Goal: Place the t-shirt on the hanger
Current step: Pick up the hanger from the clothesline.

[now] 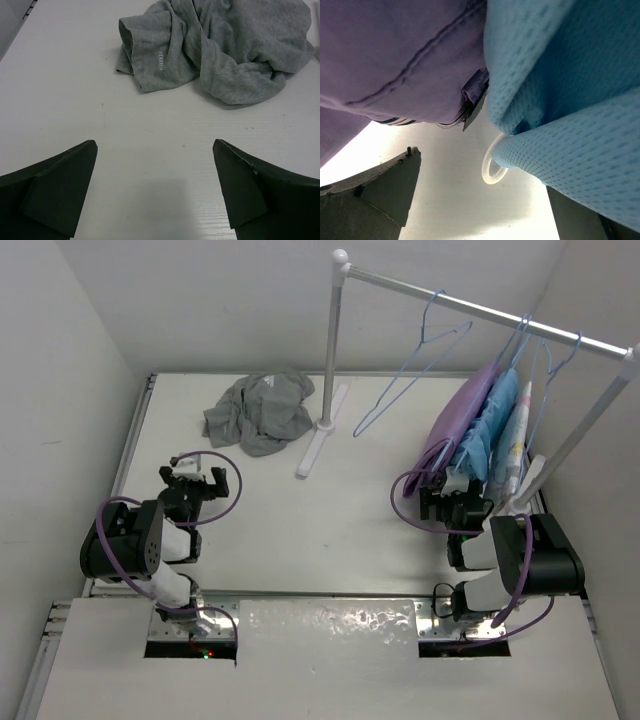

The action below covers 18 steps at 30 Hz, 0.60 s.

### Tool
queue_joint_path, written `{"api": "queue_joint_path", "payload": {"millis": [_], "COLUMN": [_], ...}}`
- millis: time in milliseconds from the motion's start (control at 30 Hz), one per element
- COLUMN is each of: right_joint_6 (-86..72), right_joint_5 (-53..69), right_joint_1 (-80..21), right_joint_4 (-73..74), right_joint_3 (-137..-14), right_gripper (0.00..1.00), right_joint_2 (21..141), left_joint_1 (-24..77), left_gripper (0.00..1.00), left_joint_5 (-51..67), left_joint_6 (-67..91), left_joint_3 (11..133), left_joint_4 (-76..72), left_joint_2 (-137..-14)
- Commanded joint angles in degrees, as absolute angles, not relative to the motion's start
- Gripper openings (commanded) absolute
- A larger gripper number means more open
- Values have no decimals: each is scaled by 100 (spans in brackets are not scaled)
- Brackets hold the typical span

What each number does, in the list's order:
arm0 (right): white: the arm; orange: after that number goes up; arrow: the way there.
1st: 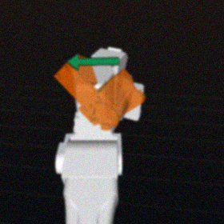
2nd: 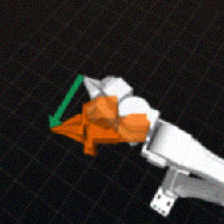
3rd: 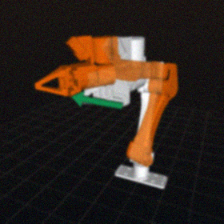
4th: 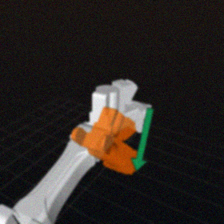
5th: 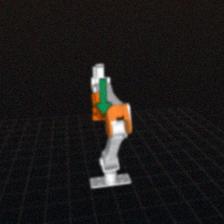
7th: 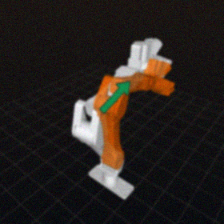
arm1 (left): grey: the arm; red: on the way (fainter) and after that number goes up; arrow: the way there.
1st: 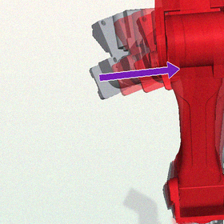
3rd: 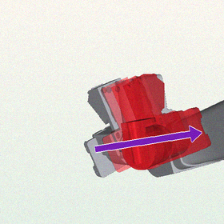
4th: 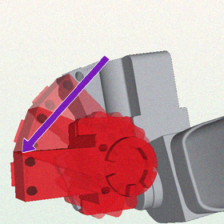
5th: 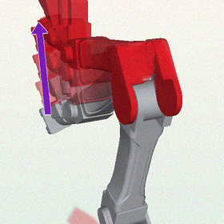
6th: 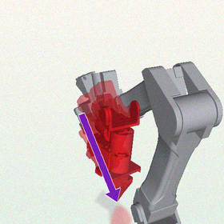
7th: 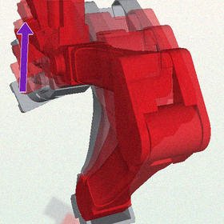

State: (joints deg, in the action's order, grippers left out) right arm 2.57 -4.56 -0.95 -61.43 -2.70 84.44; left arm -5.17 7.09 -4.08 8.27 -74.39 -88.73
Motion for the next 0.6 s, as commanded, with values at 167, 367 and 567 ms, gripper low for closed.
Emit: {"api": "queue_joint_path", "payload": {"millis": [167, 367, 567], "right_joint_6": [272, 439, 160], "right_joint_5": [-221, -26, -26], "right_joint_1": [-105, -114, -114], "right_joint_4": [-6416, -5881, -4161], "right_joint_3": [-351, -510, -1115], "right_gripper": [99, 99, 99], "right_joint_2": [8385, 8104, 7699], "left_joint_1": [-439, -325, -326], "left_gripper": [93, 83, 75], "left_joint_5": [1407, 1284, 3179], "left_joint_6": [-675, -731, -1002], "left_joint_3": [976, 1124, 4732], "left_joint_4": [-7866, -7488, -1781], "left_joint_2": [-8710, -8499, -7233]}}
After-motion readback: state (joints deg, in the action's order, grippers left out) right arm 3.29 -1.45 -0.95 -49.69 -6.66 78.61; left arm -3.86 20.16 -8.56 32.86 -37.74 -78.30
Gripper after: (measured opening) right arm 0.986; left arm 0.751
